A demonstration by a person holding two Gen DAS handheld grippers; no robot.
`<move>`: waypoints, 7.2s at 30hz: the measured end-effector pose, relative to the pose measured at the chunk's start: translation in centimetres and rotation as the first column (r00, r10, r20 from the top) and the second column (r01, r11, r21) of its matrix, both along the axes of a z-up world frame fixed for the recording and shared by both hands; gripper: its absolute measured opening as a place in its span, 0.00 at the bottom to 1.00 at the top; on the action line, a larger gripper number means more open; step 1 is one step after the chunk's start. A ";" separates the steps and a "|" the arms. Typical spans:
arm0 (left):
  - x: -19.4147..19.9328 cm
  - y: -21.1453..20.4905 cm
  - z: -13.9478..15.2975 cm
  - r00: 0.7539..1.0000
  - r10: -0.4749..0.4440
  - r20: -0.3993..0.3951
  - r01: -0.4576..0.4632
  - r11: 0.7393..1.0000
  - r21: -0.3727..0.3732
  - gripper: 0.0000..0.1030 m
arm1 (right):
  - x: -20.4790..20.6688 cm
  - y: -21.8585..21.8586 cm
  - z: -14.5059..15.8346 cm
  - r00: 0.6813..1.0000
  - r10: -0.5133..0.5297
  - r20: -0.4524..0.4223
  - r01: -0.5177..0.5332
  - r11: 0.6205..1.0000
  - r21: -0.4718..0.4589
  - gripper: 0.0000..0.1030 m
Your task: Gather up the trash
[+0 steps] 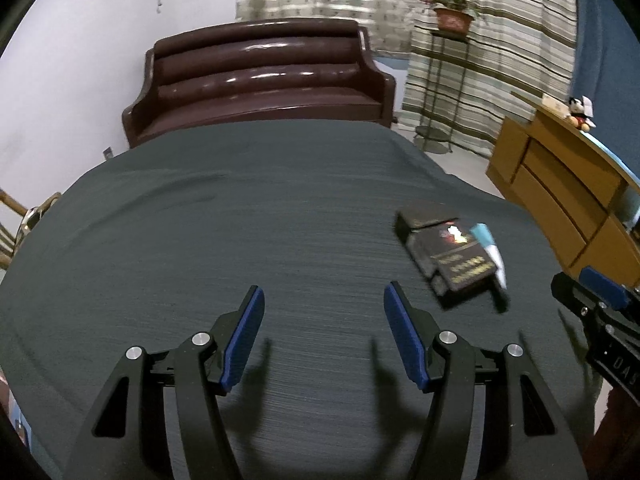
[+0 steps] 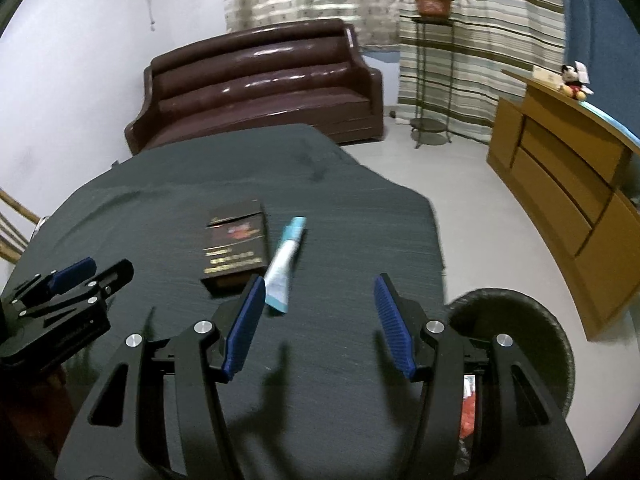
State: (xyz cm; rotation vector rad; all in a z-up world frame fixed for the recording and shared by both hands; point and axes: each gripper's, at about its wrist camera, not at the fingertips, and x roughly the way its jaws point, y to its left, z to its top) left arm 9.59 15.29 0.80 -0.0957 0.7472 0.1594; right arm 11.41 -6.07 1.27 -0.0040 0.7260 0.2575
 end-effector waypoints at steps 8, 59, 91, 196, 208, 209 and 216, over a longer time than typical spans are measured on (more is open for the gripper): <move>0.4 1.5 -0.6 1.000 0.026 -0.019 -0.026 0.999 -0.024 0.59 | 1.3 3.2 -1.3 0.997 0.039 -0.064 -0.042 0.998 -0.055 0.54; 3.4 -2.4 -0.2 0.996 -0.087 -0.032 0.084 0.994 -0.070 0.66 | 5.2 1.5 -2.4 0.989 0.013 -0.148 -0.021 0.998 -0.052 0.15; 7.9 -8.0 -1.8 0.989 -0.089 -0.120 0.087 0.996 -0.023 0.68 | 6.3 -4.8 -2.8 0.990 0.037 -0.139 -0.025 0.996 0.087 0.15; 1.3 -25.3 -0.5 0.874 -0.486 0.009 0.486 0.873 0.037 0.53 | -3.3 -21.7 -1.6 0.916 -0.401 -0.026 0.401 0.916 -0.009 0.18; 1.3 -25.1 -0.9 0.876 -0.481 -0.015 0.481 0.876 0.026 0.67 | -3.3 -22.7 -2.2 0.898 -0.438 -0.034 0.438 0.899 0.001 0.46; 1.1 -25.0 -0.8 0.877 -0.481 -0.013 0.481 0.876 0.029 0.68 | -3.3 -22.7 -2.2 0.898 -0.438 -0.034 0.439 0.899 0.003 0.47; 0.1 -24.0 0.1 0.886 -0.464 0.012 0.463 0.885 0.045 0.69 | -4.1 -22.3 -1.2 0.899 -0.439 -0.005 0.439 0.899 0.002 0.56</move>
